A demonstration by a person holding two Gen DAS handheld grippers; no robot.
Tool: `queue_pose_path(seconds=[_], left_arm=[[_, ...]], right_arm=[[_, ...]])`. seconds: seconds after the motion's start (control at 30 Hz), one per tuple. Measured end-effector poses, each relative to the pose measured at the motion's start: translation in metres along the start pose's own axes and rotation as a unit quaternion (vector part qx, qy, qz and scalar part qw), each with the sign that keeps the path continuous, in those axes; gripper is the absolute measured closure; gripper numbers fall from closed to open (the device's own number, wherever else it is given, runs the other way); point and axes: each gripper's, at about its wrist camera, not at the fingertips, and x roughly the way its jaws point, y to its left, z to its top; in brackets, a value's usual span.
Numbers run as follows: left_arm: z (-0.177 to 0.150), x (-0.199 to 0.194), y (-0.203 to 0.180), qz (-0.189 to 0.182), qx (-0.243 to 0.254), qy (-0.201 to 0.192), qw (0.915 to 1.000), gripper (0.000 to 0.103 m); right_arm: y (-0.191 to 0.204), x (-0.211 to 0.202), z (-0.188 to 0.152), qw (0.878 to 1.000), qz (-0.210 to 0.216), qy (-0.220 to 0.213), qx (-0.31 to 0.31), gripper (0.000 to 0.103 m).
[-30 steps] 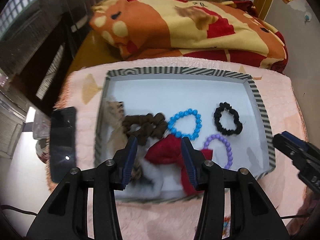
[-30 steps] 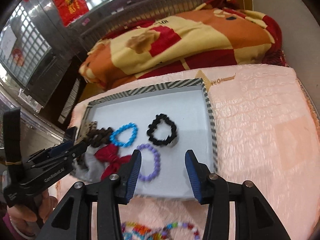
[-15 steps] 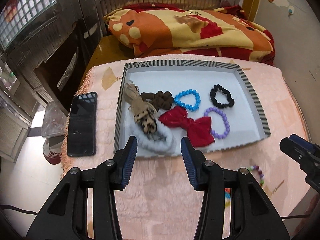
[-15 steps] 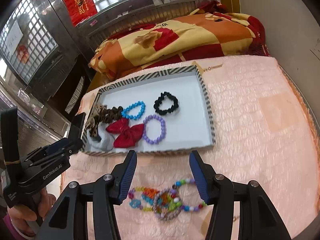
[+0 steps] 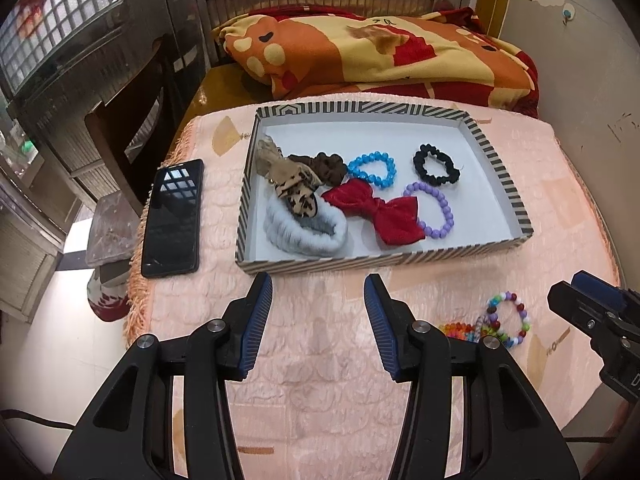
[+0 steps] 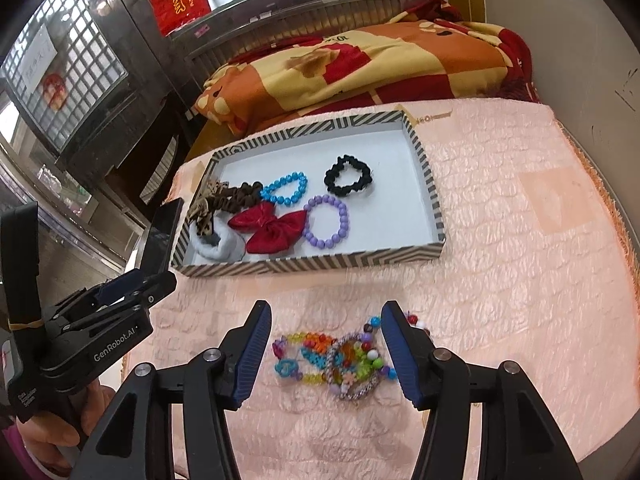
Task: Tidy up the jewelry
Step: 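Withdraw both tools from the tray toward the colourful bracelet pile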
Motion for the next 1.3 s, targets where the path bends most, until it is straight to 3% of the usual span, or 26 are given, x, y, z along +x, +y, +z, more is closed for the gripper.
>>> queue_pose_path(seconds=[0.73,1.3], left_arm=[[-0.021,-0.005,-0.013,-0.002,0.014,0.006,0.9999,0.053],[-0.027,0.011,-0.012,-0.014,0.010,0.037,0.9992,0.053]], right_arm=[[-0.020,-0.007,-0.026,1.000,-0.022,0.009,0.008,0.044],[-0.055,0.001,-0.042,0.998,-0.045,0.031,0.041,0.044]])
